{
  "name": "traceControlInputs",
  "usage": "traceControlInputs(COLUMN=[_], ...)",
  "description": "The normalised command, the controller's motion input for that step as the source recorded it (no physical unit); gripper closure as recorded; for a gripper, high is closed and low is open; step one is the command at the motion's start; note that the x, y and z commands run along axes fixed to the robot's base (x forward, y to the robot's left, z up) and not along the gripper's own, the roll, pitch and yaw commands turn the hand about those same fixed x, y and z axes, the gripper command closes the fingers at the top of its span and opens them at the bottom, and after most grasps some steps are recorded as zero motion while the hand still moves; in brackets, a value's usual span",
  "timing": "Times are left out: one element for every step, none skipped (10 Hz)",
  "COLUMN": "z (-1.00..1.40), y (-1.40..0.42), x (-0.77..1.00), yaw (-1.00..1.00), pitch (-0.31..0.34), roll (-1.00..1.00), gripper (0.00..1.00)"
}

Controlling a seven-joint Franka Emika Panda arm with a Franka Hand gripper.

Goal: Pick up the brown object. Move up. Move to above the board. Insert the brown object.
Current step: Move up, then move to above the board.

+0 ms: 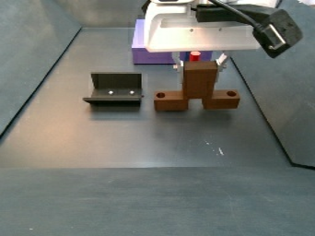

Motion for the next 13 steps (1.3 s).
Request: traceControlInputs(z=[0.83, 0.77, 0.65, 0.27, 1.40, 1.40, 1.40, 1.40, 1.40, 0.68, 0.40, 0.20, 0.20], y=[0.00, 0.06, 0.05, 0.03, 0.00, -0.01, -0.01, 0.00, 0.00, 0.00, -0.01, -1.40, -1.40], x=[0.00, -0.10, -0.12, -0.06, 0.00, 0.00, -0.03, 0.00, 0.07, 0.04, 0.04, 0.22, 0.21], yaw=[0.00, 0.04, 0.04, 0.01, 0.00, 0.00, 0.00, 0.01, 0.00, 0.00, 0.00, -0.02, -0.03], pitch=[0.000, 0.046, 0.059, 0.019, 0.000, 0.031, 0.050, 0.014, 0.054, 0.094, 0.079, 0.120, 0.125], roll=[0.00, 0.00, 0.00, 0.04, 0.00, -0.01, 0.00, 0.02, 0.00, 0.00, 0.01, 0.03, 0.02], gripper=[1.00, 1.00, 1.00, 1.00, 1.00, 1.00, 1.00, 1.00, 1.00, 1.00, 1.00, 1.00, 1.00])
